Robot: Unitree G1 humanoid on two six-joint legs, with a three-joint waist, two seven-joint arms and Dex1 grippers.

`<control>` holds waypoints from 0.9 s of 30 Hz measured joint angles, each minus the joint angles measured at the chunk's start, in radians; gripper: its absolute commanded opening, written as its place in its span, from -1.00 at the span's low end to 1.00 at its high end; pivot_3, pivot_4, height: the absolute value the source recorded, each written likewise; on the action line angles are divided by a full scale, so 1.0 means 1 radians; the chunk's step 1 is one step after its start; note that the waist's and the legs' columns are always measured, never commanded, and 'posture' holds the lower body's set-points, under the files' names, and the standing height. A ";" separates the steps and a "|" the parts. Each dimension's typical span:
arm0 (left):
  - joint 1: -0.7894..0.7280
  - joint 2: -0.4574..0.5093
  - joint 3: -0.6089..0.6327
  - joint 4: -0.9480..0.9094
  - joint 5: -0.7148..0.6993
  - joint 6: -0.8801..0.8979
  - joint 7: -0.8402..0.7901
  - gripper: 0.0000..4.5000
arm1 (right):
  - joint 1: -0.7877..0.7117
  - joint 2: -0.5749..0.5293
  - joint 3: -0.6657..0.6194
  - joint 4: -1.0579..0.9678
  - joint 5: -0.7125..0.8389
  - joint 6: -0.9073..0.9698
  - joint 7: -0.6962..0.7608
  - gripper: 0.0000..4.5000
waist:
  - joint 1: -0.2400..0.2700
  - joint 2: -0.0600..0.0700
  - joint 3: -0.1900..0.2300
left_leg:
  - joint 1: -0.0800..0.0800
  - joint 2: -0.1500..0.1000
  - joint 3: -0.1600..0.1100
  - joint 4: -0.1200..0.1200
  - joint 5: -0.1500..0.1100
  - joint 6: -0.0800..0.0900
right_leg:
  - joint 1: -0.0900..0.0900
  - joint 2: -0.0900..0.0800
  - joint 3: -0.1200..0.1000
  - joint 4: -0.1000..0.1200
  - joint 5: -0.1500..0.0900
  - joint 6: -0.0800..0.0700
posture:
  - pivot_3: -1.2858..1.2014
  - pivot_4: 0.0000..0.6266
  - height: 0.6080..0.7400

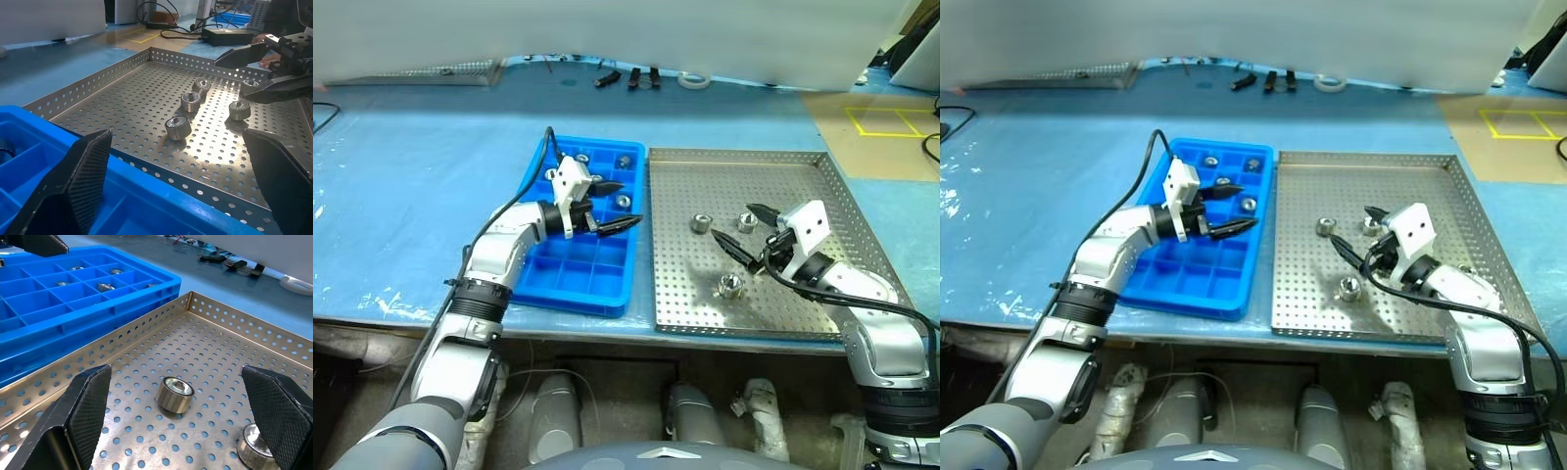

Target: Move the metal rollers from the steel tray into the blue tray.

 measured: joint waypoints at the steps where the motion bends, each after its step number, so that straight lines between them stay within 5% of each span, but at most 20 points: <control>1: 0.000 0.000 0.000 0.001 0.000 0.000 -0.003 1.00 | 0.001 -0.002 -0.005 0.000 0.000 0.000 -0.001 0.98 | 0.000 0.000 0.000 | 0.000 0.000 0.000 0.000 0.000 0.000 | 0.000 0.000 0.000 0.000 0.000 0.000 | -0.09 -0.52 1.00; 27: -0.020 -0.002 0.000 0.019 0.000 -0.009 -0.017 1.00 | 0.027 -0.002 -0.017 -0.003 0.001 0.000 -0.021 0.98 | 0.000 0.000 0.000 | 0.000 0.000 0.000 0.000 0.000 0.000 | 0.000 0.000 0.000 0.000 0.000 0.000 | -0.11 -0.52 1.00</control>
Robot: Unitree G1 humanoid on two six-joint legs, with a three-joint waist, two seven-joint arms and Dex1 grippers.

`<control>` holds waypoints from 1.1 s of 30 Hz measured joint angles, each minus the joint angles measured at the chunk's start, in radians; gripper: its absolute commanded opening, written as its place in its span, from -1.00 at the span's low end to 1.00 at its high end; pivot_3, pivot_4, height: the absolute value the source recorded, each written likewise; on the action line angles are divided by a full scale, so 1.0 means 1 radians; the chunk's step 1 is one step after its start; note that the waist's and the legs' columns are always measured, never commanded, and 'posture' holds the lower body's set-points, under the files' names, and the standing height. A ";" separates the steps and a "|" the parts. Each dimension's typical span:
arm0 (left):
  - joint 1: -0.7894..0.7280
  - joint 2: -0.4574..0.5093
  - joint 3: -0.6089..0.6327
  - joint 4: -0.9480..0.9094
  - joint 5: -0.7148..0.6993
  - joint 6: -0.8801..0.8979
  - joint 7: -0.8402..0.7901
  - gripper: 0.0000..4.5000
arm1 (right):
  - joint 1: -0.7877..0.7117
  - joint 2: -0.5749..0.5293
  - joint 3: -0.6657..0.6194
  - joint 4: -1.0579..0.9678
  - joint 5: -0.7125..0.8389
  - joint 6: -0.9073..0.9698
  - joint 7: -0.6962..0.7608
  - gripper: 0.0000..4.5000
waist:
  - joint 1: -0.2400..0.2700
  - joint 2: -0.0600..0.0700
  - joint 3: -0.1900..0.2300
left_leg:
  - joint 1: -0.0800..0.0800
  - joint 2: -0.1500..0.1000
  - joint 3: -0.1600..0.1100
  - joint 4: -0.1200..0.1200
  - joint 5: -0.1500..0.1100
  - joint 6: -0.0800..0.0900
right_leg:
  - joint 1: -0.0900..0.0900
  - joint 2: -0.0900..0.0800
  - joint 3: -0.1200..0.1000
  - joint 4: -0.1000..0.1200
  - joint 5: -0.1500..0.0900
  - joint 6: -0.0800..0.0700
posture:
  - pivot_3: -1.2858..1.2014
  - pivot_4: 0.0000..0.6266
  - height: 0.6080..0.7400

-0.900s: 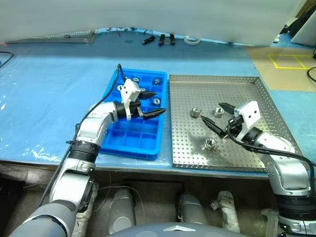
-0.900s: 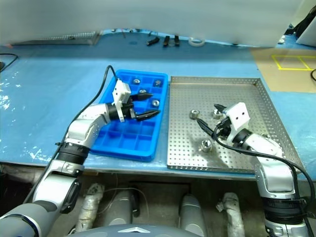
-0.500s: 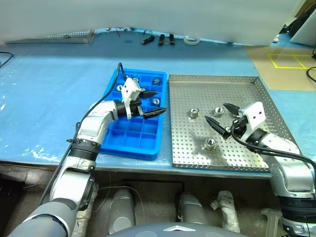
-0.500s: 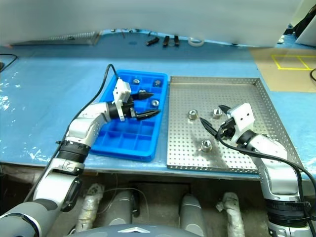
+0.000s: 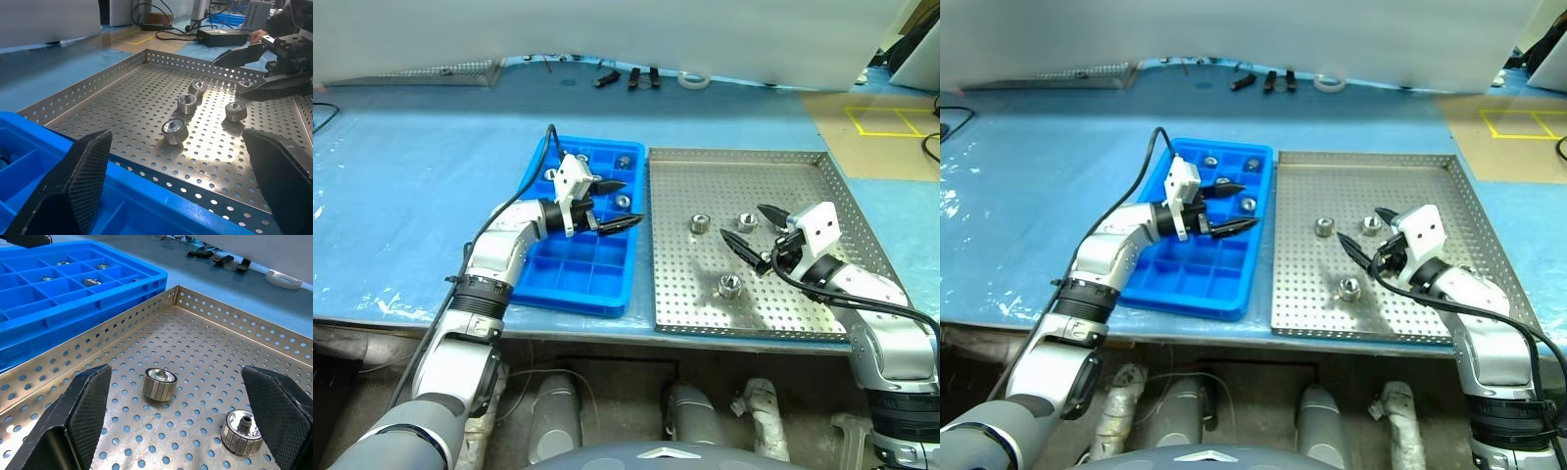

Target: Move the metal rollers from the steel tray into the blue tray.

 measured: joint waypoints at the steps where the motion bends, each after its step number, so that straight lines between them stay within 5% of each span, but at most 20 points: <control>1: -0.004 -0.003 0.000 0.003 0.000 0.000 -0.002 1.00 | 0.004 0.000 0.000 -0.002 0.000 0.000 -0.002 0.98 | 0.000 0.000 0.000 | 0.000 0.000 0.000 0.000 0.000 0.000 | 0.000 0.000 0.000 0.000 0.000 0.000 | -0.12 -0.52 1.00; 12: -0.270 -0.139 -0.062 0.285 0.059 -0.097 -0.090 1.00 | 0.099 0.013 -0.052 -0.102 0.007 0.001 -0.057 0.98 | -0.008 0.000 0.000 | 0.000 -0.001 0.001 0.001 0.000 0.001 | 0.000 -0.001 0.001 -0.001 0.000 0.001 | -0.27 -0.52 1.00; 22: -0.283 -0.273 -0.192 0.459 0.146 -0.215 -0.299 1.00 | 0.371 0.073 -0.207 -0.326 0.034 0.044 -0.149 0.98 | -0.045 0.000 0.000 | 0.001 -0.002 0.010 0.002 -0.004 0.006 | -0.002 -0.004 0.006 -0.002 -0.001 0.002 | -0.44 -0.52 1.00; 33: -0.323 -0.407 -0.201 0.685 0.225 -0.344 -0.323 1.00 | 0.673 0.211 -0.297 -0.588 0.069 0.077 -0.225 0.98 | -0.137 0.000 0.000 | -0.001 -0.005 0.012 0.001 -0.008 0.010 | -0.003 -0.007 0.007 -0.008 -0.007 0.013 | -0.57 -0.52 1.00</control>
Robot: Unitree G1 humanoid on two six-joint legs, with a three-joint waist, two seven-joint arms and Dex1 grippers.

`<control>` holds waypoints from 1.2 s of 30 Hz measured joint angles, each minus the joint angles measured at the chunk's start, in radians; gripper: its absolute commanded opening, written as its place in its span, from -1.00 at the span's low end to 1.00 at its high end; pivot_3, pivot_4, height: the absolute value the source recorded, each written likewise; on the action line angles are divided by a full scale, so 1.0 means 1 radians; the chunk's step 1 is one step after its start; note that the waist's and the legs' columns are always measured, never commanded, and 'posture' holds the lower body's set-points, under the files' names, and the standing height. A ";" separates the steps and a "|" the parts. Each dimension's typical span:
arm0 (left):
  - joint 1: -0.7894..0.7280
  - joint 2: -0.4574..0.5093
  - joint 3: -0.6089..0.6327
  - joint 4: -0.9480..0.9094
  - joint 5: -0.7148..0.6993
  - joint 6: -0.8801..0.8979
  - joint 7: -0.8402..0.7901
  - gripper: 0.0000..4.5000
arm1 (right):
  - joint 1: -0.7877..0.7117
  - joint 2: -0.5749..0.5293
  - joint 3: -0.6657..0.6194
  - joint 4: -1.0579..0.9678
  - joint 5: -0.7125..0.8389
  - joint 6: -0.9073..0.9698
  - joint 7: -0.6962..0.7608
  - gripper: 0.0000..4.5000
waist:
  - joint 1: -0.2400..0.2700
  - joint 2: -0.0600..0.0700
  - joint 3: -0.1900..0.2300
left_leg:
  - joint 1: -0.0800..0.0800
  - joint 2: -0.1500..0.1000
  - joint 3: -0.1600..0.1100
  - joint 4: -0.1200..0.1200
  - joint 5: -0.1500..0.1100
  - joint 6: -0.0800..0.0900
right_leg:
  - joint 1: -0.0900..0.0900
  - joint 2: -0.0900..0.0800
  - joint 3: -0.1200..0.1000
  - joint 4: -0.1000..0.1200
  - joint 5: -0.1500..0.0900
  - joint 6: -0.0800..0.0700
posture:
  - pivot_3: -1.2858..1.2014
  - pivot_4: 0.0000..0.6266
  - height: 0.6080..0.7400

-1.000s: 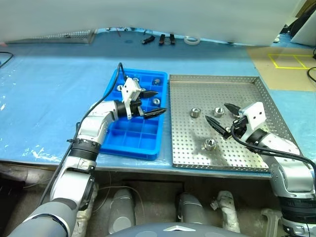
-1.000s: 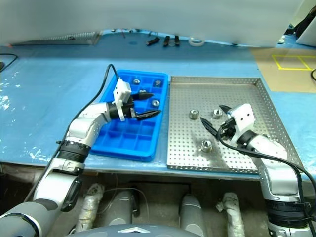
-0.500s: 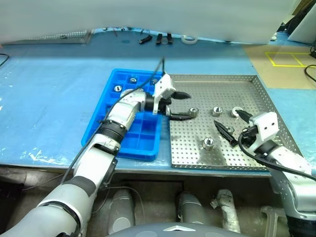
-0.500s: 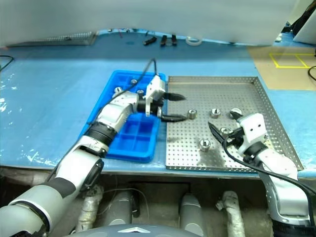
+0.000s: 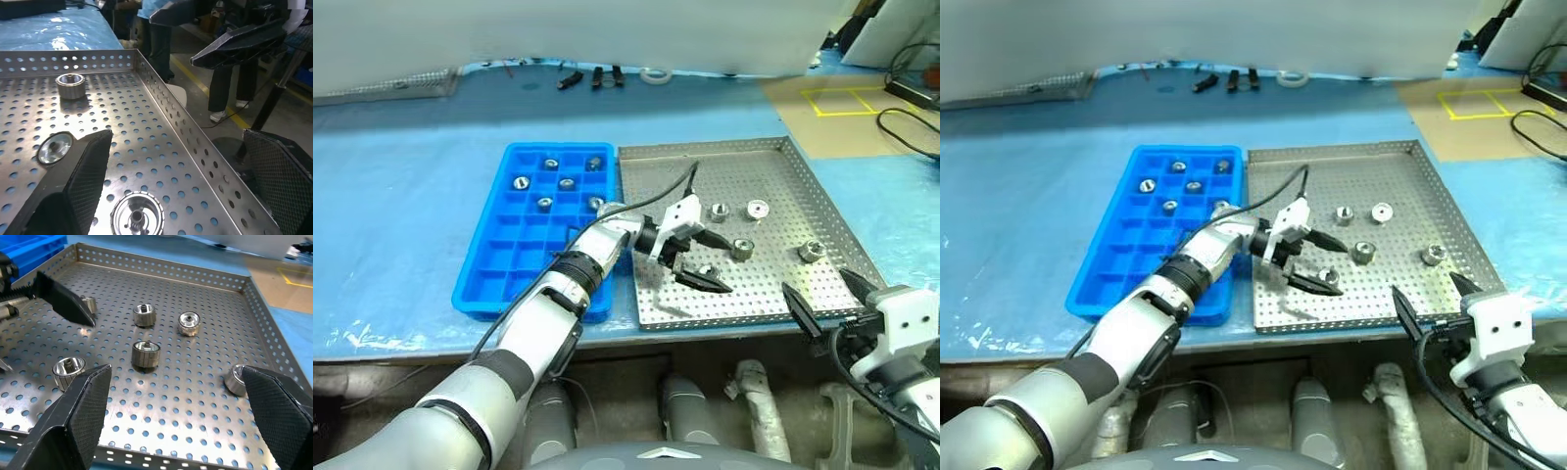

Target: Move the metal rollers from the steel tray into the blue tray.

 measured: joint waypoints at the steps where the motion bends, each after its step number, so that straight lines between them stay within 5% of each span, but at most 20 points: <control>1: -0.003 -0.008 -0.001 0.030 0.017 -0.017 0.017 1.00 | 0.015 0.011 0.000 -0.015 -0.001 0.000 -0.010 0.98 | -0.010 0.000 0.000 | 0.000 -0.001 0.000 0.000 0.000 0.001 | 0.000 -0.001 0.000 0.000 0.000 0.001 | -0.57 -0.52 1.00; 16: -0.039 0.010 -0.037 0.211 0.242 -0.134 0.208 1.00 | 0.061 0.058 0.014 -0.045 -0.029 -0.009 -0.052 0.98 | -0.139 0.000 0.000 | -0.010 -0.006 -0.002 0.017 -0.015 0.015 | 0.009 -0.011 -0.007 -0.012 0.003 0.001 | -0.57 -0.52 1.00; 22: -0.039 0.010 -0.031 0.222 0.253 -0.136 0.207 0.32 | 0.055 0.052 0.037 -0.043 -0.035 -0.009 -0.050 1.00 | -0.165 0.000 0.000 | -0.005 -0.009 -0.003 0.020 -0.018 0.017 | 0.019 -0.014 -0.007 -0.016 -0.001 0.008 | -0.56 -0.52 1.00; 24: -0.039 0.013 -0.026 0.226 0.254 -0.137 0.210 0.32 | 0.053 0.040 0.040 -0.042 -0.033 -0.008 -0.038 1.00 | -0.173 0.000 0.000 | -0.005 -0.010 -0.004 0.020 -0.018 0.018 | 0.020 -0.015 -0.007 -0.016 -0.001 0.008 | -0.55 -0.52 1.00; 29: -0.039 0.018 -0.008 0.233 0.253 -0.134 0.190 -0.17 | 0.051 0.024 0.053 -0.041 -0.032 -0.005 -0.018 1.00 | -0.180 0.000 0.000 | -0.005 -0.012 -0.012 0.021 -0.018 0.018 | 0.021 -0.016 -0.008 -0.016 -0.001 0.008 | -0.54 -0.52 1.00; 36: -0.039 0.033 0.028 0.233 0.240 -0.133 0.178 -0.18 | 0.015 0.003 0.060 -0.031 -0.032 0.005 -0.013 1.00 | -0.179 0.000 0.000 | -0.005 -0.014 -0.014 0.021 -0.019 0.019 | 0.022 -0.018 -0.010 -0.016 0.003 0.002 | -0.51 -0.52 1.00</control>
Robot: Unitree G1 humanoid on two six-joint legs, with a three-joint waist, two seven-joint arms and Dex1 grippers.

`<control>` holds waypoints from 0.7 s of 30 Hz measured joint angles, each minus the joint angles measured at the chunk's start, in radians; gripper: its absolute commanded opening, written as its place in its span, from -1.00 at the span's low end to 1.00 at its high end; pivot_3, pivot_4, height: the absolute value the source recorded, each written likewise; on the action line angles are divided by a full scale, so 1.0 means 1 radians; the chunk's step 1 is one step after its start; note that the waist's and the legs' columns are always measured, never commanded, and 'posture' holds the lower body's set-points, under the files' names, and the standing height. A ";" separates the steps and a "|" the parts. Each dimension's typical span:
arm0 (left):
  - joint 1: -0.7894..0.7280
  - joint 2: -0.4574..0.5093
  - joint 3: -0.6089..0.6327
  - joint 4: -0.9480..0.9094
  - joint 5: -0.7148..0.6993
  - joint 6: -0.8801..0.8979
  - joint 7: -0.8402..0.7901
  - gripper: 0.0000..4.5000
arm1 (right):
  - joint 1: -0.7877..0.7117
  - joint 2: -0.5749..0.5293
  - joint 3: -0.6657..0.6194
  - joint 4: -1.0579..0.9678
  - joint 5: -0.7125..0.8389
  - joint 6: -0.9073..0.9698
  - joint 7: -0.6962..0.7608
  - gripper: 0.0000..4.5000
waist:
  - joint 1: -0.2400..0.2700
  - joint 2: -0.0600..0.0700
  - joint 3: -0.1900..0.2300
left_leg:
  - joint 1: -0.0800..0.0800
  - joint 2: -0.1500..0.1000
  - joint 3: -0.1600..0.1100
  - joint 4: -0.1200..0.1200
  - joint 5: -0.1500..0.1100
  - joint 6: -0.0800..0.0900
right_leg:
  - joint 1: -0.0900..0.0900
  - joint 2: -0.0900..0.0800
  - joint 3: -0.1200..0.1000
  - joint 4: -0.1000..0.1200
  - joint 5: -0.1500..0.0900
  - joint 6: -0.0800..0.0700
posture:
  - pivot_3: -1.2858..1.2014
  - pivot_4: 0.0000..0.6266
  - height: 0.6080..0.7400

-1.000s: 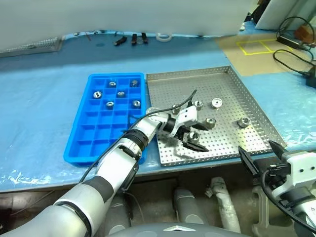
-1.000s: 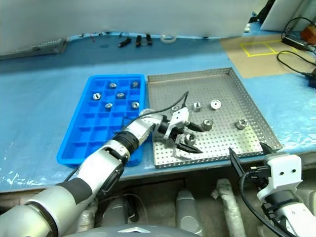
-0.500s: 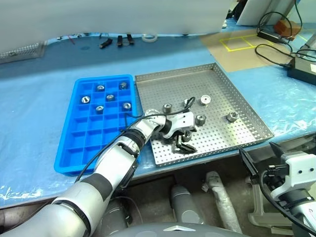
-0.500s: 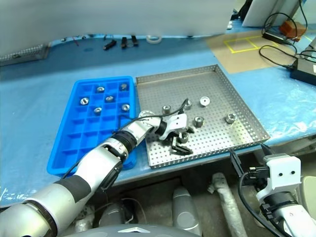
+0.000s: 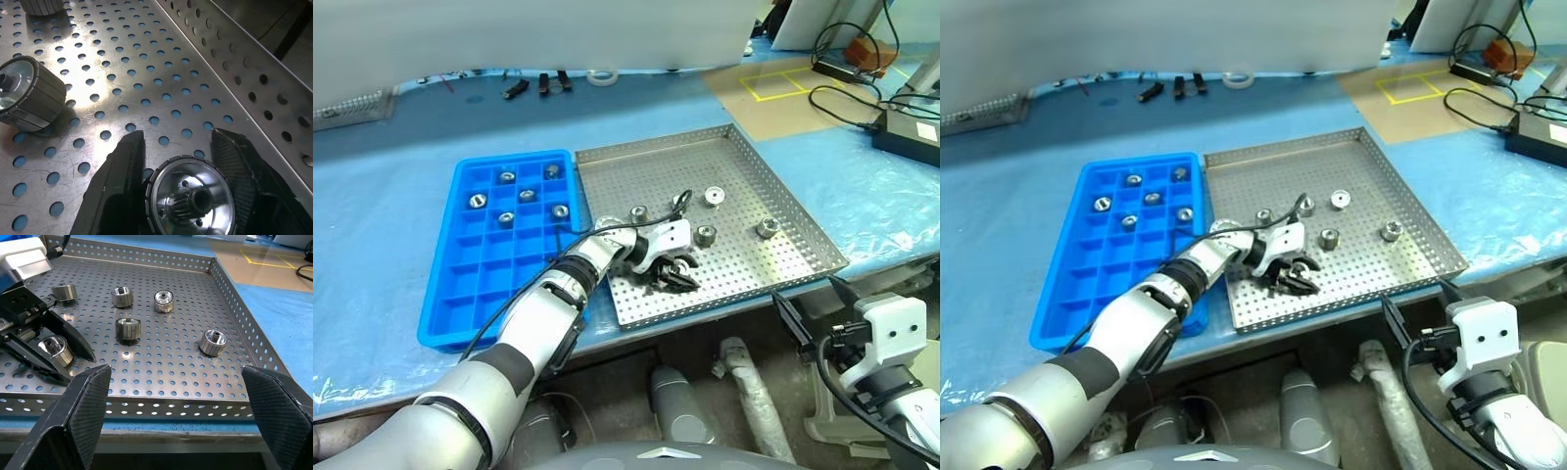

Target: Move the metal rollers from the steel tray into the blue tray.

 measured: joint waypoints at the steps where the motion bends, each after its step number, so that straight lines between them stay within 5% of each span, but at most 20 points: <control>1: 0.000 0.003 0.012 -0.001 -0.008 0.000 -0.003 -0.18 | -0.007 -0.008 0.000 0.002 0.001 0.004 0.005 1.00 | 0.000 0.000 0.000 | 0.000 -0.001 0.000 0.000 0.000 0.000 | 0.000 -0.001 0.000 0.000 0.000 0.000 | -0.51 -0.52 1.00; 13: 0.029 0.140 0.125 -0.341 -0.168 0.095 -0.127 -0.18 | -0.277 -0.231 0.074 0.068 0.131 0.131 0.149 1.00 | 0.020 0.000 0.000 | -0.001 -0.008 -0.002 0.007 -0.005 0.008 | 0.005 -0.010 -0.002 0.000 0.001 -0.001 | -0.30 -0.52 1.00; 21: 0.201 0.279 0.163 -0.663 -0.209 0.277 0.022 -0.18 | -0.639 -0.291 0.277 0.279 0.148 0.148 0.265 1.00 | 0.141 0.001 0.000 | 0.001 -0.005 -0.003 0.007 -0.004 0.008 | 0.006 -0.009 -0.004 0.006 0.001 -0.002 | -0.04 -0.52 1.00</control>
